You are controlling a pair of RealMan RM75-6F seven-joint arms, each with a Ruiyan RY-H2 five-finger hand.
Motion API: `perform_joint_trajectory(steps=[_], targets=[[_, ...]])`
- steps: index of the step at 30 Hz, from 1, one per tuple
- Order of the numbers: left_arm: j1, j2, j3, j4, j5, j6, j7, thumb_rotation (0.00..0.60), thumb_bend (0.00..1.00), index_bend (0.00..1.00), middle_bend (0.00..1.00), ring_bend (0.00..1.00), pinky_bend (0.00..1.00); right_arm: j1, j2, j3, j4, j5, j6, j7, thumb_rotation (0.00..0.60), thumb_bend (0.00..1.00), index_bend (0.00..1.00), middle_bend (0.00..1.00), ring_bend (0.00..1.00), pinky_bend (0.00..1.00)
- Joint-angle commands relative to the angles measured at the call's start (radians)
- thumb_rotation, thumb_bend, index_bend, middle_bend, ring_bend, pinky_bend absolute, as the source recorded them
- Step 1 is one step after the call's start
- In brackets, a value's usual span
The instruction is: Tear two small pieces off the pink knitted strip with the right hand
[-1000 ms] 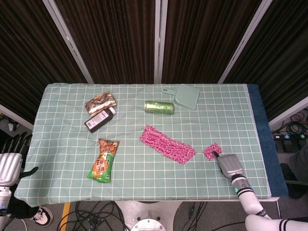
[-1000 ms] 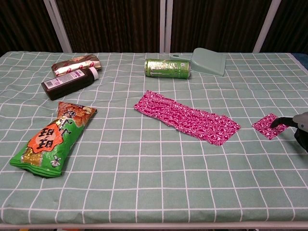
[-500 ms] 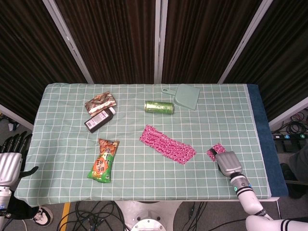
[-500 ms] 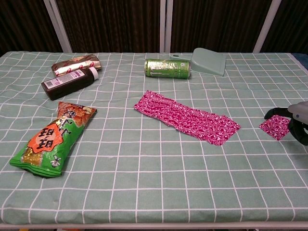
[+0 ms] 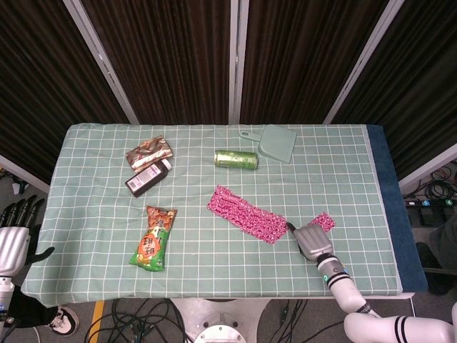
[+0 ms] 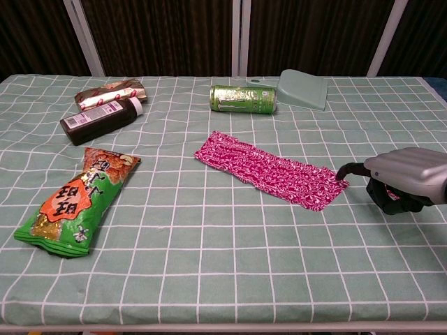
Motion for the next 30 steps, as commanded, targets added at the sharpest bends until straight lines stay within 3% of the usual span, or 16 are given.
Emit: perform_joint_trajectory(steps=[1,15,30], targets=[[0.001,-0.001,0.002,0.004,0.001,0.0,-0.001,0.6,0.09,0.06,0.0,0.0,0.09,0.015,-0.013,0.009,0.0,0.015,-0.004,-0.013,0.6,1.0,0.15,0.93,0.89,0.79],[0.004,-0.002,0.001,0.022,-0.003,0.0,-0.026,0.6,0.09,0.06,0.0,0.0,0.09,0.058,-0.039,-0.012,-0.004,0.083,-0.002,-0.063,0.6,1.0,0.14,0.93,0.89,0.79],[0.0,0.012,-0.007,-0.01,-0.003,0.005,-0.007,0.6,0.09,0.06,0.0,0.0,0.09,0.024,-0.01,-0.089,-0.105,-0.009,0.084,-0.08,0.6,1.0,0.14,0.93,0.89,0.79]])
